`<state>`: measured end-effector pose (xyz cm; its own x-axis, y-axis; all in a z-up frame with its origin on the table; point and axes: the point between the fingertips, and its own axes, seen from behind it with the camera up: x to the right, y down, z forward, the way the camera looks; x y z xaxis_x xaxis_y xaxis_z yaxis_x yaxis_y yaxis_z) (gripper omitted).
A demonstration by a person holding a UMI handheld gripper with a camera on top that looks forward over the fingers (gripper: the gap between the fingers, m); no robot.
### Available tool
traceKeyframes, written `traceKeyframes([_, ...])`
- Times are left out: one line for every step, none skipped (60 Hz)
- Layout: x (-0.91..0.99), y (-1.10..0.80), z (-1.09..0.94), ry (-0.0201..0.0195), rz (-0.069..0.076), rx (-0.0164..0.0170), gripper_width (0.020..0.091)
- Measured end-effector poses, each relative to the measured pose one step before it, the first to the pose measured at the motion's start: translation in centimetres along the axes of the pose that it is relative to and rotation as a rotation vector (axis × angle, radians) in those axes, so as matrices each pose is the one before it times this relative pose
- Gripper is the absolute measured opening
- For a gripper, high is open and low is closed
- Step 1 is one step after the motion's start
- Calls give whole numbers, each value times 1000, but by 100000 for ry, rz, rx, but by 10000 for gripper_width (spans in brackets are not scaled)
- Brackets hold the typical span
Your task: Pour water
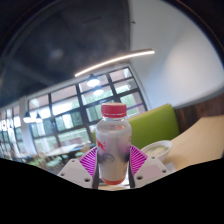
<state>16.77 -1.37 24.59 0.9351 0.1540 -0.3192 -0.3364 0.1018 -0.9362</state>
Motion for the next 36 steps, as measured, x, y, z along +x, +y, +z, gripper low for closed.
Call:
traceKeyframes([1067,94,-337,1494,-3982,71,403])
traceKeyframes([1673,292,1374,1897,-3606,-223,405])
traceKeyframes([1228,379,-412,1564,-3804,-264,404])
traceKeyframes([1189,490,-367,1398,-3771,-309,405])
traceKeyframes([1656,935,622,1104,-3664,-353,404])
traceKeyframes([1069,781,-258,983,-3335,-865,404])
traceKeyframes([1036,996,-224,1022,-2909,-1522,405])
traceKeyframes([1015,1156,-186,1234,-2264,-2129,404])
traceKeyframes([1075,1231,-69,1292,-1836,-2336,404])
traceKeyframes([363,976,2200,1461,-983,-2975,405])
traceKeyframes([736,1304,-65,878,-699,-2775,405])
traceKeyframes([680,1296,-37,798,-729,-2566,405])
traceKeyframes([611,1174,-10,726,-642,-2139,406])
traceKeyframes([648,1041,450,784,-578,-1792,403])
traceKeyframes([55,1739,-388,1043,381,-1734,404])
traceKeyframes([328,836,93,311,282,-1573,405])
traceKeyframes([286,690,95,169,-12,-1327,405])
traceKeyframes([259,581,66,149,-234,-1258,405])
traceKeyframes([283,470,40,229,-317,-1274,406])
traceKeyframes([279,599,492,320,-673,-923,405])
traceKeyframes([194,431,80,286,-338,-994,405])
traceKeyframes([243,376,114,514,-348,-915,405])
traceKeyframes([-479,-1341,2458,699,-885,-1181,419])
traceKeyframes([219,354,4,354,-327,-1998,407])
traceKeyframes([-38,-190,73,-123,876,-170,408])
traceKeyframes([-98,212,53,-91,583,-1483,405])
traceKeyframes([46,-108,67,79,80,-152,406])
traceKeyframes([162,394,279,401,117,591,406])
traceKeyframes([190,-23,145,667,150,122,405])
traceKeyframes([155,-85,150,644,-3,349,405])
traceKeyframes([110,-87,150,514,-112,102,405])
traceKeyframes([-148,-75,-933,597,-551,-641,405])
traceKeyframes([27,-58,75,516,-655,-365,406])
traceKeyframes([-16,-42,60,679,-425,-280,407])
traceKeyframes([122,16,13,986,87,-424,407])
traceKeyframes([177,-38,-61,925,574,-157,406])
